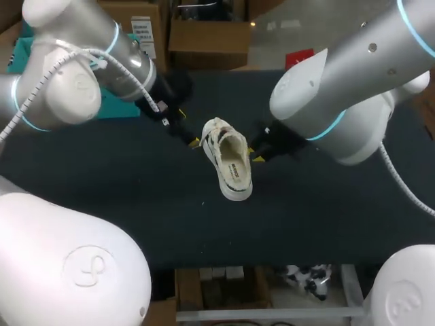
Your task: Open the shoe tongue, take the insole out of the shoe, put the insole back into the shoe, and pack the shoe into the shoebox
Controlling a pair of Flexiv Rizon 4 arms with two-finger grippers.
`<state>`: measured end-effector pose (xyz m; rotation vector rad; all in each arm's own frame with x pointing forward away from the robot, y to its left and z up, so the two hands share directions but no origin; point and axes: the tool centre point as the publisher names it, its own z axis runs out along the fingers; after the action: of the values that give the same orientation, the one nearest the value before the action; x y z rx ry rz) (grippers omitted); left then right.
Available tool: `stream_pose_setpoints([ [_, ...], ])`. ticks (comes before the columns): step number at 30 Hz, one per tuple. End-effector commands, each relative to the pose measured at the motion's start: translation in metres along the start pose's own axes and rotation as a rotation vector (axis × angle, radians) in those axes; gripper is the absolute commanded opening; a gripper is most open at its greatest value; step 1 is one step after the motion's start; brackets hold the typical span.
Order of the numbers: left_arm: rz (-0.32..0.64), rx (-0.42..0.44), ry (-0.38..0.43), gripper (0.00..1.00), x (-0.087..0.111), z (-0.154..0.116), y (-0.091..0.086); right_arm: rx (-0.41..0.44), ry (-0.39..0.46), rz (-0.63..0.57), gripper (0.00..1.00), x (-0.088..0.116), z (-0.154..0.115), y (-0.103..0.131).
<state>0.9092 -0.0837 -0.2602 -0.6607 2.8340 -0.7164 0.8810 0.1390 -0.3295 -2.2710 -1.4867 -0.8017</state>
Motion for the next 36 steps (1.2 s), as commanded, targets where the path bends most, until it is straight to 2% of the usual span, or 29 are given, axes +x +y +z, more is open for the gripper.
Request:
stream_pose_setpoints([
  [1, -0.054, -0.110, -0.117, 1.00, 0.004, 0.005, -0.004, 0.200, 0.027, 0.006, 1.00, -0.006, -0.011, 0.009],
  [8, -0.054, -0.110, -0.117, 1.00, 0.004, 0.005, -0.004, 0.200, 0.027, 0.006, 1.00, -0.006, -0.011, 0.009],
  [9, -0.085, -0.118, -0.113, 1.00, 0.003, 0.010, -0.004, 0.200, 0.027, 0.006, 1.00, -0.006, -0.011, 0.009],
  [10, -0.125, -0.129, -0.106, 1.00, 0.002, 0.015, -0.005, 0.166, -0.002, 0.006, 1.00, -0.006, -0.013, 0.011],
  [11, -0.144, -0.142, -0.110, 1.00, 0.003, 0.019, -0.005, 0.171, 0.003, -0.031, 1.00, -0.007, -0.018, 0.014],
  [13, -0.185, -0.148, -0.093, 1.00, 0.006, 0.025, -0.005, 0.135, -0.040, -0.026, 1.00, -0.008, -0.026, 0.018],
  [15, -0.207, -0.154, -0.085, 1.00, 0.009, 0.030, -0.004, 0.138, -0.045, -0.066, 1.00, -0.011, -0.035, 0.022],
  [16, -0.221, -0.161, -0.086, 1.00, 0.011, 0.032, -0.003, 0.113, -0.057, -0.057, 1.00, -0.013, -0.040, 0.023],
  [19, -0.280, -0.161, -0.082, 1.00, 0.012, 0.036, -0.001, 0.107, -0.076, -0.097, 1.00, -0.018, -0.050, 0.028],
  [21, -0.330, -0.164, -0.090, 1.00, 0.012, 0.040, -0.001, 0.150, -0.081, -0.142, 1.00, -0.022, -0.056, 0.035],
  [23, -0.365, -0.186, -0.106, 1.00, 0.012, 0.044, -0.003, 0.150, -0.081, -0.142, 1.00, -0.022, -0.056, 0.035],
  [32, -0.365, -0.186, -0.106, 1.00, 0.012, 0.044, -0.003, 0.150, -0.081, -0.142, 1.00, -0.022, -0.056, 0.035],
  [36, -0.437, -0.203, -0.082, 1.00, 0.014, 0.059, -0.007, 0.095, -0.175, -0.197, 1.00, -0.015, -0.068, 0.041],
])
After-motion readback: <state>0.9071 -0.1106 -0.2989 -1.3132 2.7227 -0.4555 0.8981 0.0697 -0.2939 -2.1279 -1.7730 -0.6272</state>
